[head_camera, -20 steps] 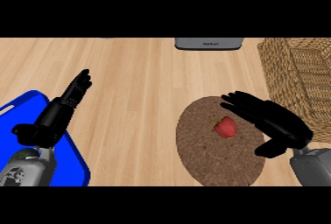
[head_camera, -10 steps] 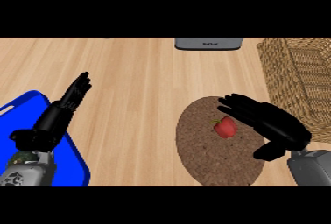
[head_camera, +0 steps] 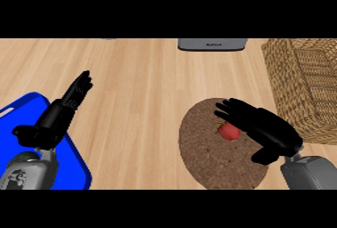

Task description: Pick the bell pepper from the placemat and place it in the basket

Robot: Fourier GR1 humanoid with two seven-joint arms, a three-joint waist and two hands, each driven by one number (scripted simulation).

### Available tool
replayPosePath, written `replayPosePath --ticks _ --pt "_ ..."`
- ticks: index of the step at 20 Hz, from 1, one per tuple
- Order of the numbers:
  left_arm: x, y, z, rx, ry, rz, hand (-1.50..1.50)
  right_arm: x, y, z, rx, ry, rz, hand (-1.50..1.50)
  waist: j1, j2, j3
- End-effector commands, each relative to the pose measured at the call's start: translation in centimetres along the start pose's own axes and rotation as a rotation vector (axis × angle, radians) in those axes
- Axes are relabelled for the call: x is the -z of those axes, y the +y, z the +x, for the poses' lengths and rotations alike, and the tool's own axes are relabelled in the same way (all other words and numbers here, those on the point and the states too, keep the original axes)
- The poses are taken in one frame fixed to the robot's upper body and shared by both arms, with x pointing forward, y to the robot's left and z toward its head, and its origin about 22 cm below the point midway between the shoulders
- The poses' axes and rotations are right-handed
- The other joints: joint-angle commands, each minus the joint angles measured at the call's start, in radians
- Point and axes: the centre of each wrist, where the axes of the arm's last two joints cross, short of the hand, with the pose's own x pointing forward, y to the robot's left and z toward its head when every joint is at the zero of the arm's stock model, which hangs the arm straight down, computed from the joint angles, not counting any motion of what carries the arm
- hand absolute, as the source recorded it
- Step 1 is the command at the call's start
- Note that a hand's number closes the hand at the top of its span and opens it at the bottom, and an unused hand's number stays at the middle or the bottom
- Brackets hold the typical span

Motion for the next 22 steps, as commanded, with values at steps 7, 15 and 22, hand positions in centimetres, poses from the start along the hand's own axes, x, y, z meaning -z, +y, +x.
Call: replayPosePath --ticks 7,15,22 --pt "-0.6 -1.1 0.4 0.003 0.003 -0.008 0.0 2.0 2.0 -1.7 -0.022 0.024 0.026 -1.5 0.003 0.001 0.0" --pt "-0.6 1.6 1.4 0.011 0.002 -0.013 0.0 3.5 4.2 -1.2 -0.057 0.088 0.054 -1.5 0.003 0.0 0.0" --pt "-1.0 -1.0 0.8 0.003 -0.004 0.008 0.0 4.6 5.5 -2.5 -0.049 0.095 0.156 -1.5 0.006 0.001 0.0"
